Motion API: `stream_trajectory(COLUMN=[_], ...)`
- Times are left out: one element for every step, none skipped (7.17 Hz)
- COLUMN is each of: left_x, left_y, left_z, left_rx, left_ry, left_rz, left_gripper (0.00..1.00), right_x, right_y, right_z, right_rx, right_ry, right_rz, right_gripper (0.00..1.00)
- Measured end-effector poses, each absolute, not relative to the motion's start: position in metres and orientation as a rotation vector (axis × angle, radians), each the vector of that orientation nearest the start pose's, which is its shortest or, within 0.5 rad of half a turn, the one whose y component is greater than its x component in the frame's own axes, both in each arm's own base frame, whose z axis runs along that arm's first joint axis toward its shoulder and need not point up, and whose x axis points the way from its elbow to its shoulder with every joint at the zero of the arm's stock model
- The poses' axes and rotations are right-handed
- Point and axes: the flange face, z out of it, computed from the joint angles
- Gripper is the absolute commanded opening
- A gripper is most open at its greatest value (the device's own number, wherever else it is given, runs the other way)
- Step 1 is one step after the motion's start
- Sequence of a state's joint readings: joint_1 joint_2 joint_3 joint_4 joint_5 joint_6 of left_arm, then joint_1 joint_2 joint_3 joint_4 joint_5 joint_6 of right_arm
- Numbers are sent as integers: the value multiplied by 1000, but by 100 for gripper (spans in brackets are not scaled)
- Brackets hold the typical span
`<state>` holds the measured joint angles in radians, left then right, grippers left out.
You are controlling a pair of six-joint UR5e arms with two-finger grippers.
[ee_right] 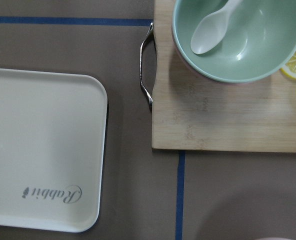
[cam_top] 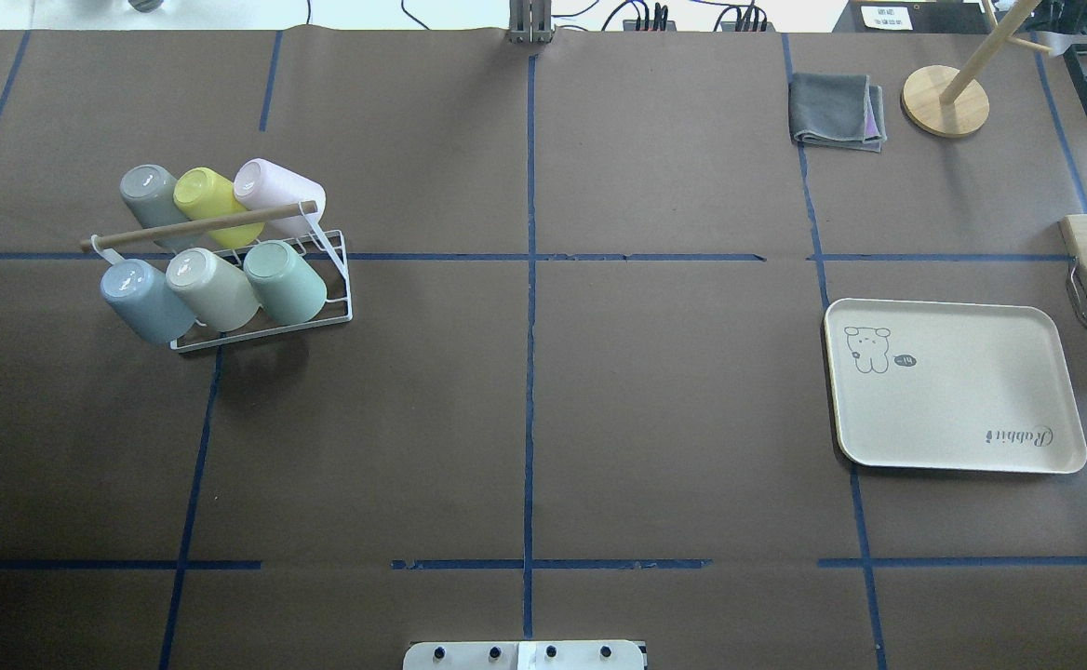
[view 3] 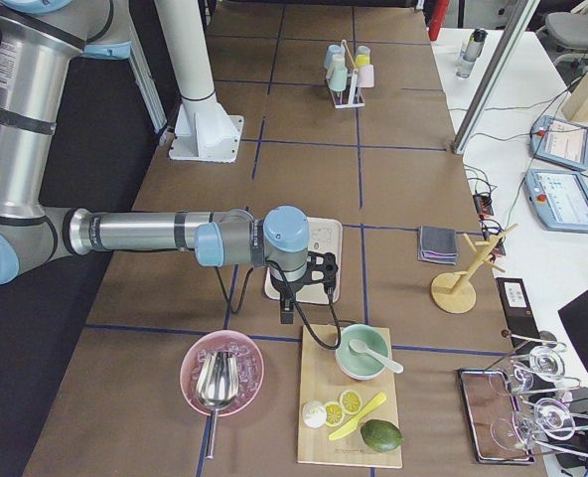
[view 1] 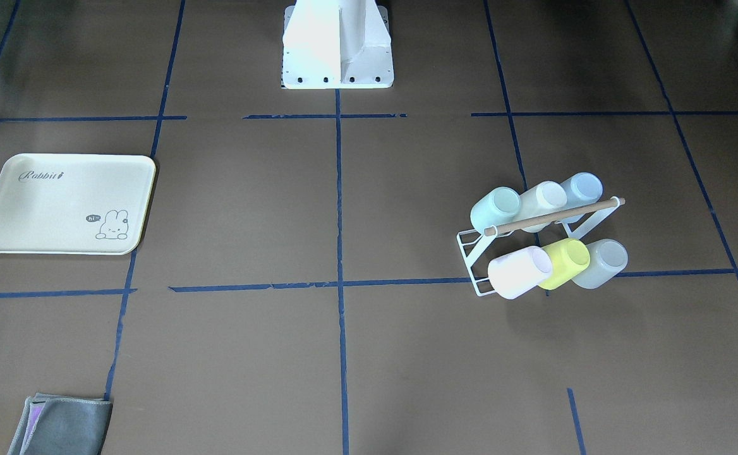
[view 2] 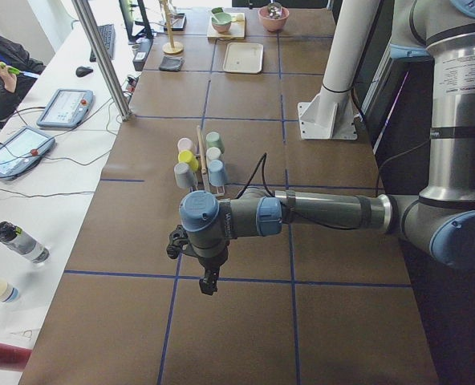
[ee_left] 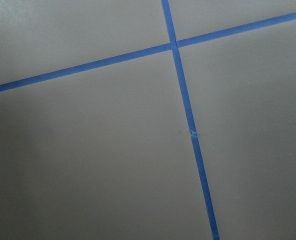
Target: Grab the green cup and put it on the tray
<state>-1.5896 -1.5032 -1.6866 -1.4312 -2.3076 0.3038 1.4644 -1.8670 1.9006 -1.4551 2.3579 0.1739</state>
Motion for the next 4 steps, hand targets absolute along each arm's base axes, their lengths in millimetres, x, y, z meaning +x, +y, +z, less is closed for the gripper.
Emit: stream_trajectory(left_x=[-75,-75,-74,-74], left_y=[-454,-454,-453,-453], left_z=[651,652,653,654], left_rx=[31,28,26,24], left_ry=[743,743,744,745], left_rz=[238,237,237,237], left_gripper=[100,100,100,100], right_x=[10,-8,-30,-54], right_y=[-383,-384,-384,-382], right_z=[609,614,623,634], right_rx=[49,62,74,85], right_ry=[-813,-833,-859,-882], right_rz=[40,68,96,116], right_gripper=[100,100,100,100])
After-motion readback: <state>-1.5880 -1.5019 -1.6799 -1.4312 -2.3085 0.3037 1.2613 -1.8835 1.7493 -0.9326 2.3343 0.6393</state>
